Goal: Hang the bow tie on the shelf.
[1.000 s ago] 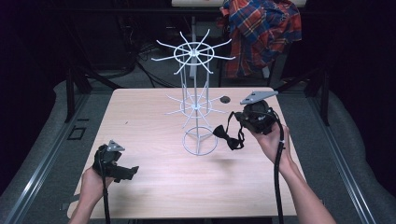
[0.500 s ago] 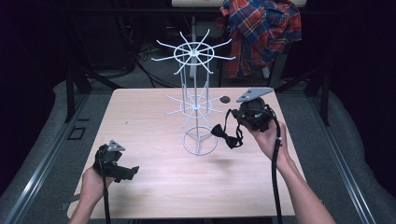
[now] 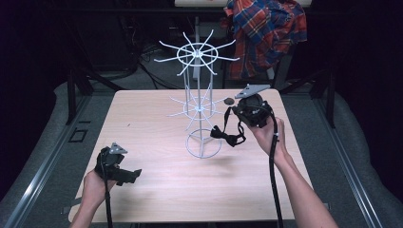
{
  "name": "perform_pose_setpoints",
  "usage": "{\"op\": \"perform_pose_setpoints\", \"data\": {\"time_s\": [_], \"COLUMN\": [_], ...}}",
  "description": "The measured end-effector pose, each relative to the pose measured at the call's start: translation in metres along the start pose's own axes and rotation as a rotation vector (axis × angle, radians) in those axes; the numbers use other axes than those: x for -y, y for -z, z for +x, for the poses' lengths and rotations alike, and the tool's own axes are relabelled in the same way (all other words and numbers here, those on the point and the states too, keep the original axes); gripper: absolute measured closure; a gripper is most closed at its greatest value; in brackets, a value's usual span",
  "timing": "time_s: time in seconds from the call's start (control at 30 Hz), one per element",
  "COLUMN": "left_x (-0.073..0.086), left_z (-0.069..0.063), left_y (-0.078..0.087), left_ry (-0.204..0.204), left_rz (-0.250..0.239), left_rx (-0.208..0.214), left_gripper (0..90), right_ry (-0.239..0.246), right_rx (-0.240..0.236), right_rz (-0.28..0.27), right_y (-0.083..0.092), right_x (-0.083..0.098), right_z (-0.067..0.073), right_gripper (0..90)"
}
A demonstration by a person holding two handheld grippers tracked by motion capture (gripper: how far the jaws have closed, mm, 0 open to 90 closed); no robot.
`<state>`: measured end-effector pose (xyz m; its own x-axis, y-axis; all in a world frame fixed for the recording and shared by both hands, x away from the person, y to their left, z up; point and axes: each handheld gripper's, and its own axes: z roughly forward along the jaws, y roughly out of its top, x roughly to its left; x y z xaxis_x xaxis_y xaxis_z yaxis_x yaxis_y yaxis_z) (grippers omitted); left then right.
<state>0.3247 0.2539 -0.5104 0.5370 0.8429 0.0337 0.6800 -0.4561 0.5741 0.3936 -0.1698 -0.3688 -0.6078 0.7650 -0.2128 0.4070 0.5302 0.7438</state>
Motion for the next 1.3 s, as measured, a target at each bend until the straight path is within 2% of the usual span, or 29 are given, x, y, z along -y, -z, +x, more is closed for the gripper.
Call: {"op": "perform_pose_setpoints", "data": {"time_s": [0.7, 1.3], "left_x": [0.000, 0.001], "left_z": [0.000, 0.001], "left_y": [0.000, 0.000], "left_ry": [0.000, 0.003], "left_rz": [-0.002, -0.001], "left_rx": [0.001, 0.006], "left_gripper": [0.1, 0.2], "right_ry": [-0.005, -0.034], "right_rx": [0.014, -0.005], "right_rz": [-0.018, 0.015], "right_y": [-0.023, -0.037], "right_x": [-0.007, -0.009], "right_z": [0.003, 0.002], "right_gripper": [89.8, 88.4]}}
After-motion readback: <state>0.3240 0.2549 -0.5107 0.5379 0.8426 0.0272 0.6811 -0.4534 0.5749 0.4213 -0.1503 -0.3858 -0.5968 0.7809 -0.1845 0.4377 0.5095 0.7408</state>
